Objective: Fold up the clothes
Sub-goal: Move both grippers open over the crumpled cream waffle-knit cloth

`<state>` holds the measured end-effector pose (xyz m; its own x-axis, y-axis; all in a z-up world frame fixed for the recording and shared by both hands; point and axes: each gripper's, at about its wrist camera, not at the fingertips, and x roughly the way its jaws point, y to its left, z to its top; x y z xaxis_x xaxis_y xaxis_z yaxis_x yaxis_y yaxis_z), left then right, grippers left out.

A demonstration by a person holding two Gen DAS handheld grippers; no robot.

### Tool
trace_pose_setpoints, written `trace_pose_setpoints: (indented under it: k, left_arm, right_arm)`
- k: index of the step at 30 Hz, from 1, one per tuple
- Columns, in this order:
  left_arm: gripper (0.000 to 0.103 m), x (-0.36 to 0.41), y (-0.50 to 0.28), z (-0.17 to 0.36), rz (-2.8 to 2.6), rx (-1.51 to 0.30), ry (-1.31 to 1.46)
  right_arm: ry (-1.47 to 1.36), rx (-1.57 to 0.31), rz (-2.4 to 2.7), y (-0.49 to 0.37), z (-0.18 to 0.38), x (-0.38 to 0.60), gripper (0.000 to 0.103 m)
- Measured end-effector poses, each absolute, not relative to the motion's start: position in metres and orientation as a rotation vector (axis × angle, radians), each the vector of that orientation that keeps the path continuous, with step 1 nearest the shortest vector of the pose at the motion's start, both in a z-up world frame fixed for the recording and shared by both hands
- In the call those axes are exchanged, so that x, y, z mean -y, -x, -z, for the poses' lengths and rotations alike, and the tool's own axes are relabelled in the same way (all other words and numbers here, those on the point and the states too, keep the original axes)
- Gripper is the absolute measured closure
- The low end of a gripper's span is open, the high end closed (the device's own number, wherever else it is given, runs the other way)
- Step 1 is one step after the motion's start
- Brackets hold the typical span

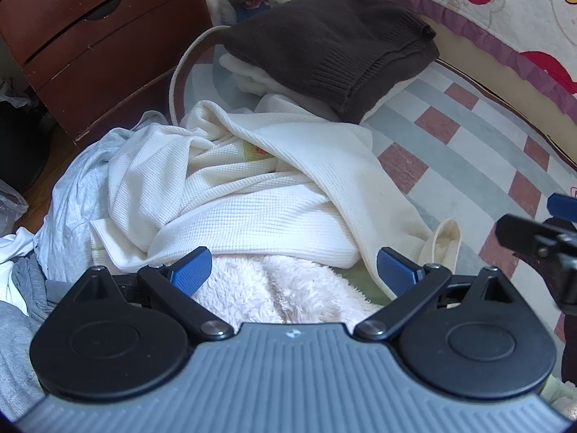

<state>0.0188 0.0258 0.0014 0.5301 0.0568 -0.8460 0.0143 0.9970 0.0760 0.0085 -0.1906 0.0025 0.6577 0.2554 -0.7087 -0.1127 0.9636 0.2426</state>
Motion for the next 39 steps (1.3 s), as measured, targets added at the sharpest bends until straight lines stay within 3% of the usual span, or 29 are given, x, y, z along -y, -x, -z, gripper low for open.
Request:
trace_pose_setpoints:
  k: [25,32,37,38,39]
  left_arm:
    - [0.003,-0.031,-0.022,0.008,-0.030,-1.038,-0.068]
    - [0.003,-0.080,-0.033,-0.005,-0.154,-0.873,-0.039]
    - [0.003,-0.135,-0.037,0.009,-0.176,-0.866,0.109]
    - [0.006,-0.146,-0.038,0.014,-0.178,-0.876,0.145]
    - [0.017,-0.154,-0.039,0.020,-0.182,-0.893,0.163]
  right_arm:
    - [-0.187,-0.864,-0.206,-0.014,0.008,0.192,0.013]
    - [-0.344,-0.803,-0.260,-0.015,0.014,0.196,0.013]
    - [-0.460,-0.799,-0.318,-0.027,0.026,0.185,0.013]
    - [-0.467,-0.807,-0.321,-0.031,0.030,0.181,0.013]
    - [-0.474,-0.816,-0.325,-0.036,0.033,0.176,0.013]
